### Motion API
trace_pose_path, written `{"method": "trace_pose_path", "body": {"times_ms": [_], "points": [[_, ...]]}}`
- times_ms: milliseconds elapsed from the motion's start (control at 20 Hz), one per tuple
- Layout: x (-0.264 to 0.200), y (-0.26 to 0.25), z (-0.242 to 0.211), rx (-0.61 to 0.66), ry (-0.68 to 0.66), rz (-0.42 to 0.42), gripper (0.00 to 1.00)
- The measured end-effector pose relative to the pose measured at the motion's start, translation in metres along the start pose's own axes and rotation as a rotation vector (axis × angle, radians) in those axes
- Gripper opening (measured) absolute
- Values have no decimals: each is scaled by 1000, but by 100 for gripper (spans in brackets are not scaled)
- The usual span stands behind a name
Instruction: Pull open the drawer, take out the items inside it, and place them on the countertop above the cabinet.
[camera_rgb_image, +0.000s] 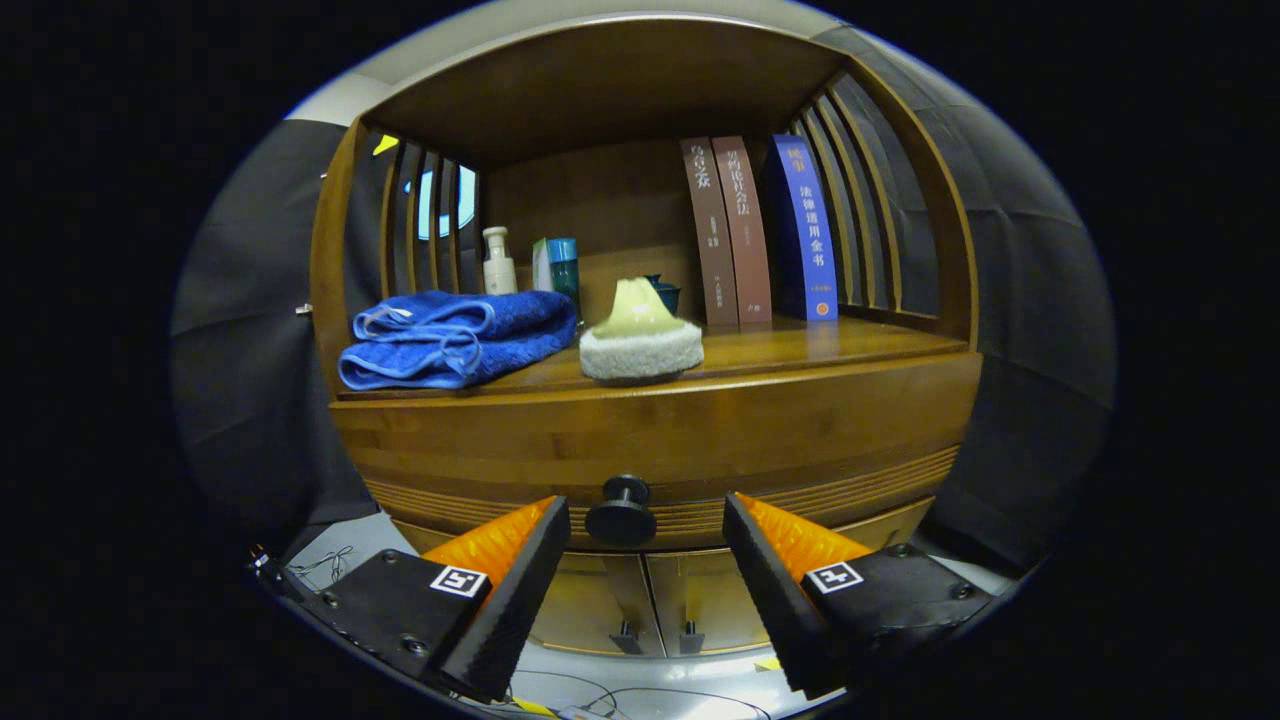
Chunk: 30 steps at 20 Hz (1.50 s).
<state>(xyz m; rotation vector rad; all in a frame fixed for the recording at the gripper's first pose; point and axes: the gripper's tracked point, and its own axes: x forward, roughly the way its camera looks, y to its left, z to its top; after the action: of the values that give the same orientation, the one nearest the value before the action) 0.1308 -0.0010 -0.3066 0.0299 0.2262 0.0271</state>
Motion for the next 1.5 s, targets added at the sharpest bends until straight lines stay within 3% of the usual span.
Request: {"method": "trace_pose_path", "body": {"times_ms": [300, 450, 700, 1000, 1500], "points": [[-62, -2, 46, 26, -46, -22, 100], [-86, -1, 59, -26, -27, -27, 100], [-126, 20, 102, -101, -52, 10, 100], [-164, 47, 161, -80, -118, 53, 100], [-193, 50, 173, -53, -91, 91, 100]]}}
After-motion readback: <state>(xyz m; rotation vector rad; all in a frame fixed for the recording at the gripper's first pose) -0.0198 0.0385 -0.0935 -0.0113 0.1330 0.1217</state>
